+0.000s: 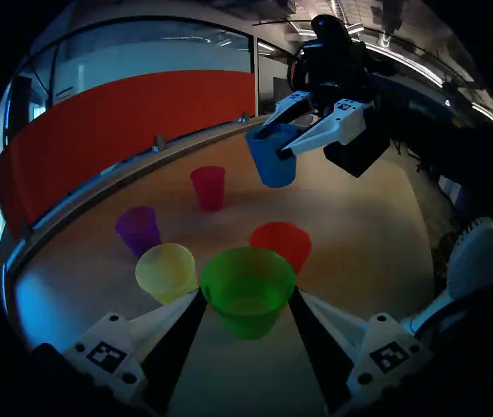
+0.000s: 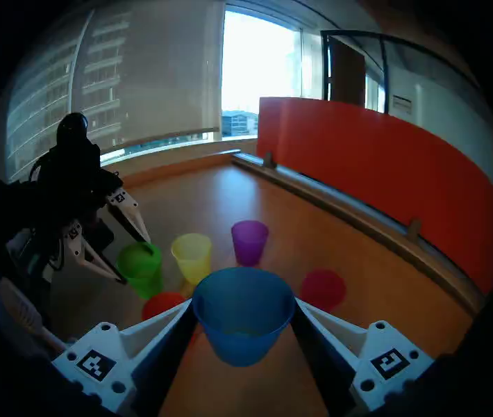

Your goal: Pour water

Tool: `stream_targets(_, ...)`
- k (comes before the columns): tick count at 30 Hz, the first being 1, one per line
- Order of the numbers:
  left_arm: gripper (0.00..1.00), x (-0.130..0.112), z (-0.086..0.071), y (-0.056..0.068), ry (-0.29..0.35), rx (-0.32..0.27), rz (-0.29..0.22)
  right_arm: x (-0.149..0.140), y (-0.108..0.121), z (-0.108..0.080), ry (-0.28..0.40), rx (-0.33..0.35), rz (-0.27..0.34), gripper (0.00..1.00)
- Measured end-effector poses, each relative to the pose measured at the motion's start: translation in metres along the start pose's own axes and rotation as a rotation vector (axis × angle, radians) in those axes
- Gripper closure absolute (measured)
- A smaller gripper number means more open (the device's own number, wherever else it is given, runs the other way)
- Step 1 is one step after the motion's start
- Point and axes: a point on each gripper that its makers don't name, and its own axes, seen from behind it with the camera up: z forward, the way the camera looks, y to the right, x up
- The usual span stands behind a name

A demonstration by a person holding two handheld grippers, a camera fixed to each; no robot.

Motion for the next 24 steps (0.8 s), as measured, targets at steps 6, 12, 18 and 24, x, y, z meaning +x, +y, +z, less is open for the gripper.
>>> stream_targets(6,0.15,-0.013,0.004,0.001,-0.025,-0.002,0.002,-0.016,0.000,0.007,-0.029,0.003,-0.003,0.08)
stream_targets(12,0.15,-0.019,0.007,0.001,-0.030,-0.006,-0.008,-0.028,-0.005,0.015,-0.044,0.016,-0.001,0.08)
stream_targets(18,0.15,-0.024,0.009,0.001,-0.037,-0.007,-0.006,-0.037,-0.007,0.022,-0.060,0.018,-0.003,0.08)
stream_targets(24,0.15,-0.031,0.010,0.001,-0.048,-0.007,0.001,-0.043,-0.009,0.026,-0.068,0.021,-0.005,0.08)
